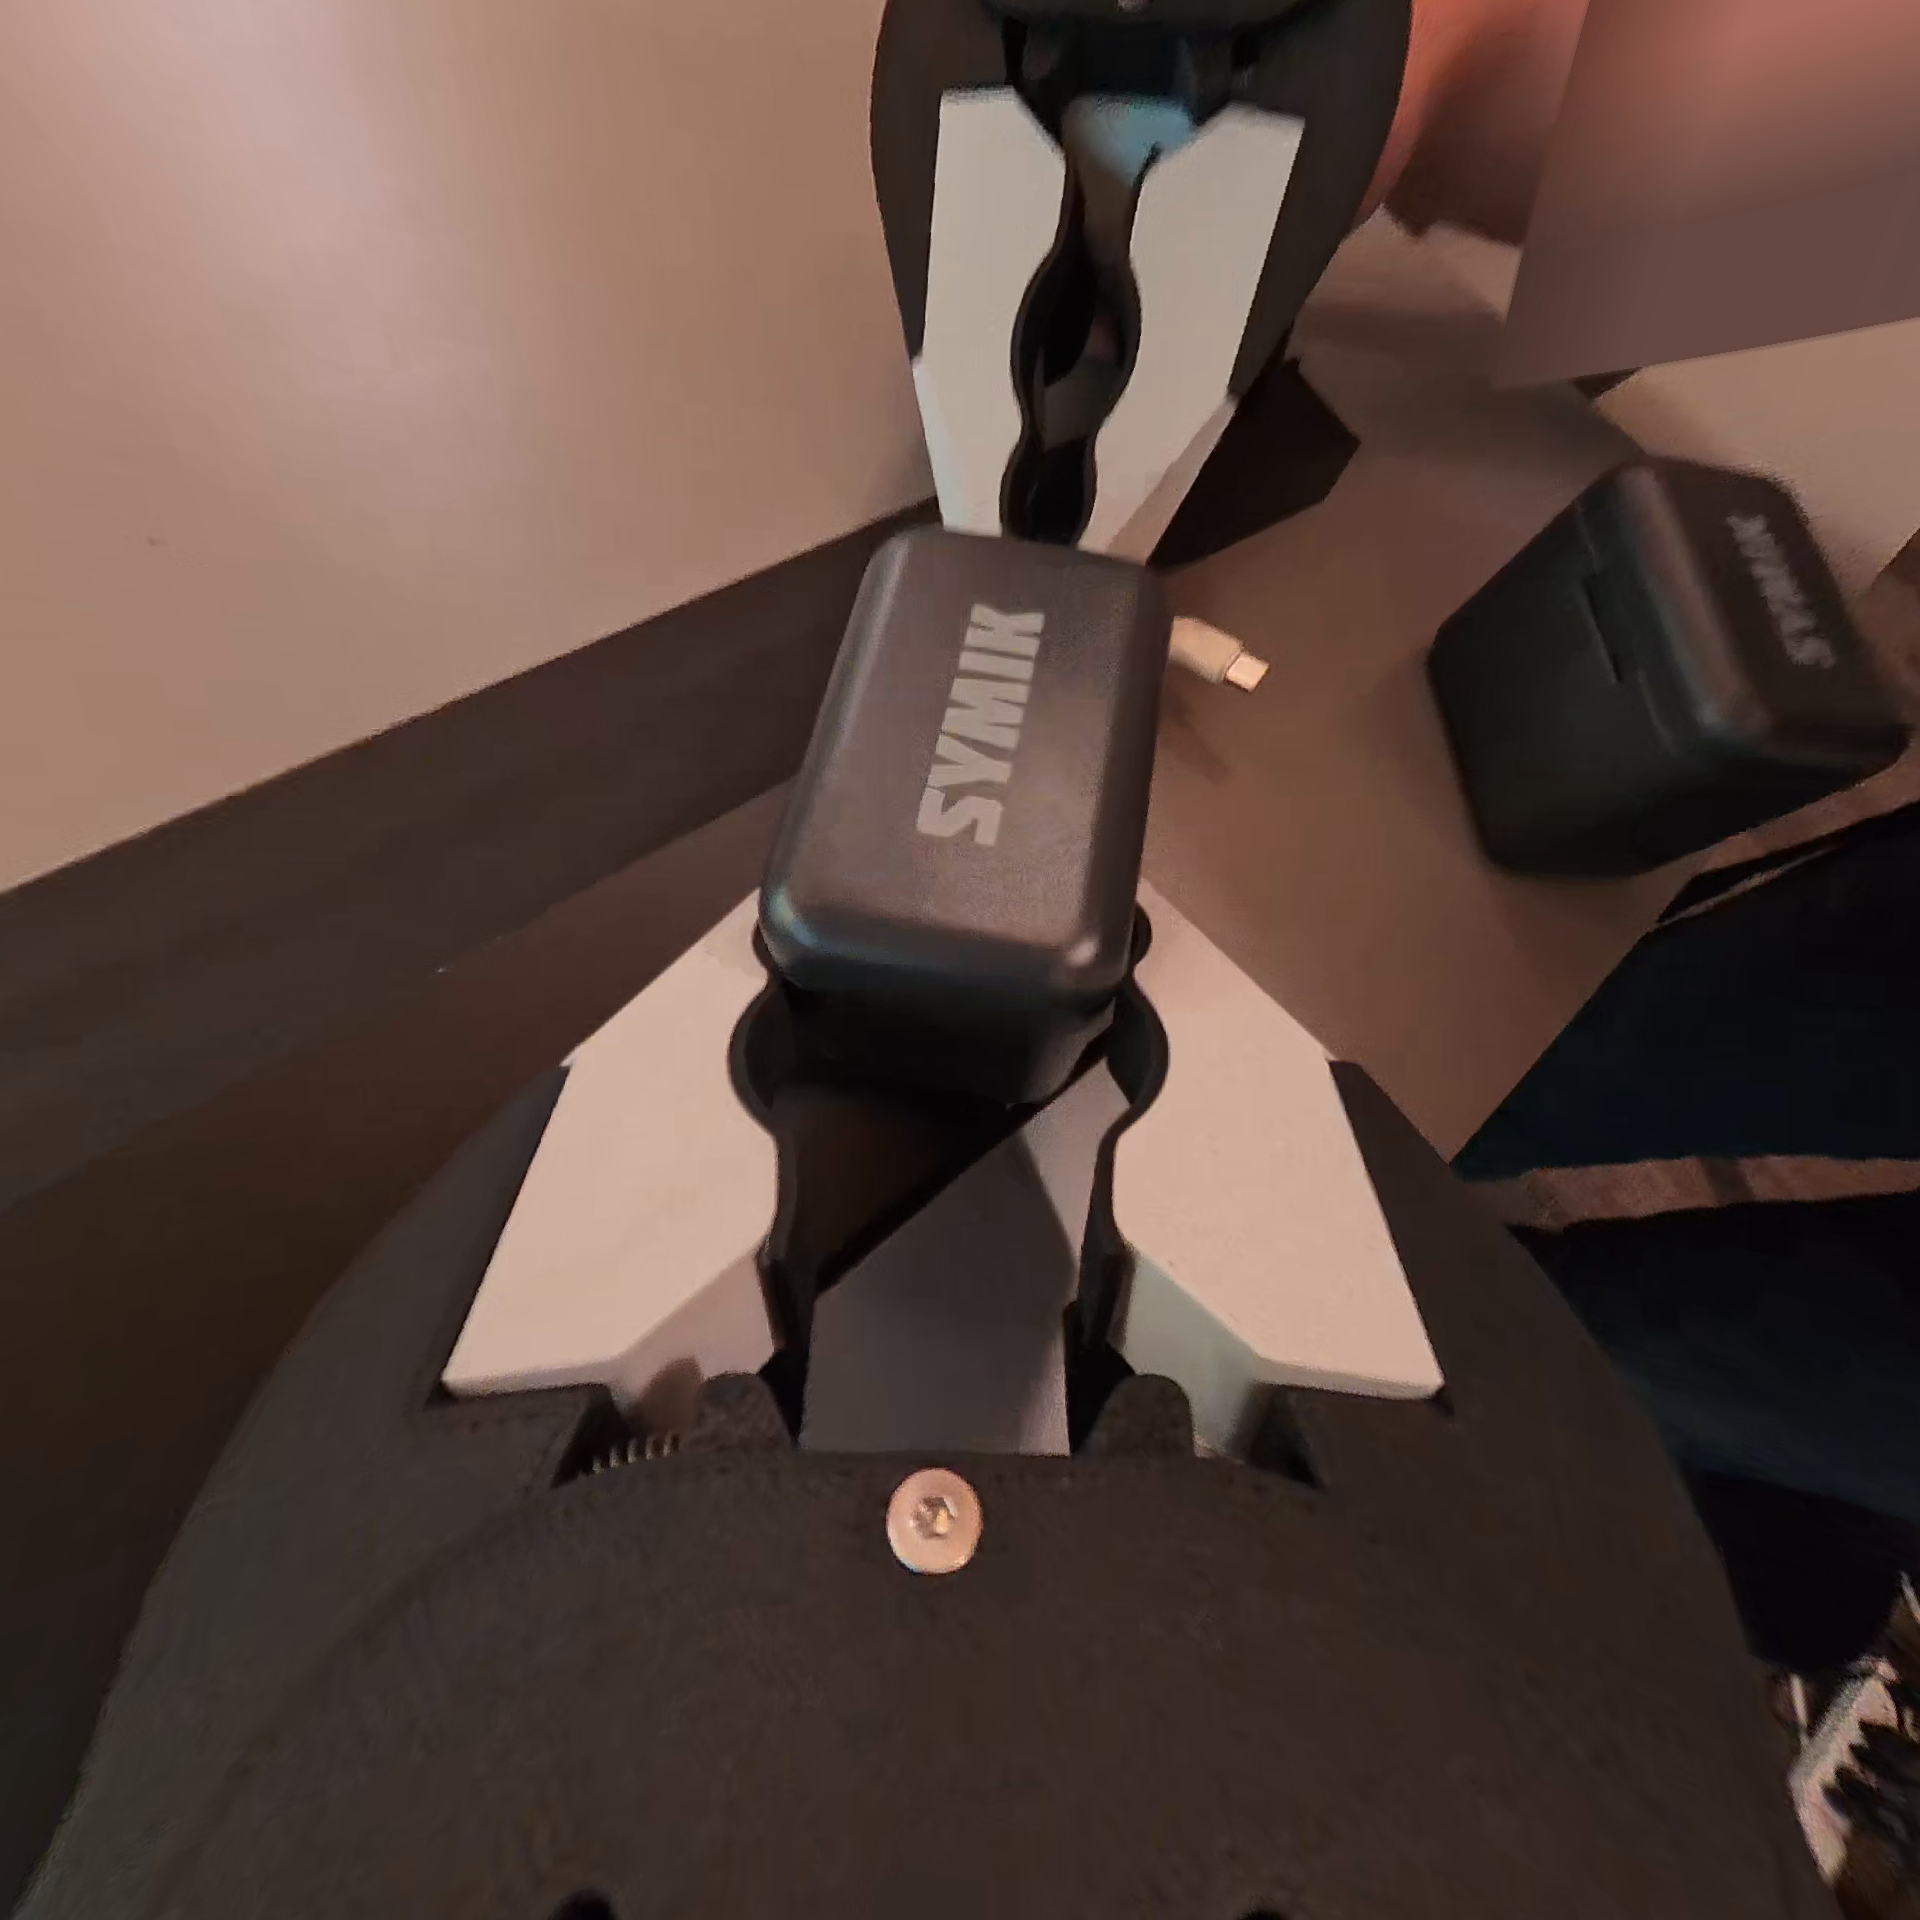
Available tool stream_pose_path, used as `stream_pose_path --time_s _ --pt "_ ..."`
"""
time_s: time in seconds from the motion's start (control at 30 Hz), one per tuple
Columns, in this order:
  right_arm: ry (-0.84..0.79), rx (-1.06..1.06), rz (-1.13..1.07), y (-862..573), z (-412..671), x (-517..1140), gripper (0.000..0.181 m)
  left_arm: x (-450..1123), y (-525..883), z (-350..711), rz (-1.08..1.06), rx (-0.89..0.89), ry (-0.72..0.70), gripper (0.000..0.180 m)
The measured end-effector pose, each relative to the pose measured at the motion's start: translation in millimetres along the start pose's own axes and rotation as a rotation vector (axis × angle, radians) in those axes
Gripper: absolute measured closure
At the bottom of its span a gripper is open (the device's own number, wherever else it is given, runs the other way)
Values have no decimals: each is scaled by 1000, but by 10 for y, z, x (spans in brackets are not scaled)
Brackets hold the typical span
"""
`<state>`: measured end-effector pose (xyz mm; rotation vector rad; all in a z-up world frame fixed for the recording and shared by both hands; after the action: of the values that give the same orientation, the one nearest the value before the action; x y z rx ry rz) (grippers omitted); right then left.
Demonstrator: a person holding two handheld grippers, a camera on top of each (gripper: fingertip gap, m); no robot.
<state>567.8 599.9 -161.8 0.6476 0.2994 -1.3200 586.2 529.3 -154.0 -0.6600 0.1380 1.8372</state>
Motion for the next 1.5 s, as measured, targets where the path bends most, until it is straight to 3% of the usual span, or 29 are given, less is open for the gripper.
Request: stream_pose_path --time_s 0.57,0.9,1.0,1.13,1.23,1.33,1.5 --pt "-9 -35 -40 30 -3 -2 176 56 -14 -55 58 199 91 120" --pt "-6 -27 -53 30 -1 2 177 99 -4 18 69 194 16 118" --pt "-27 7 -37 24 21 -4 175 87 23 -52 92 149 63 116" --pt "-66 -44 -130 7 -25 -223 148 -97 68 81 156 58 -80 110" --pt "-126 -72 -218 117 -87 -535 143 -439 -2 119 224 -71 -243 101" --pt "-179 -37 -169 450 -235 -797 145 -655 -406 130 257 -97 -374 108" --pt "-86 -17 -50 1002 -650 -817 142 10 -1364 -7 226 3 -348 104"
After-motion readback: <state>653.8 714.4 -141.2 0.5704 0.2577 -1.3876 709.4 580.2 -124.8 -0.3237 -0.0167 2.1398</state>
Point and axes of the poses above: each gripper's, where its closed fingertips meet, x out along the fingers, z out of its top, y = z × x across the jaws, the point moved 2 cm from there along -x, back along the fingers, and after that the axes turned 5 degrees about -y, right-handed, at the moved point
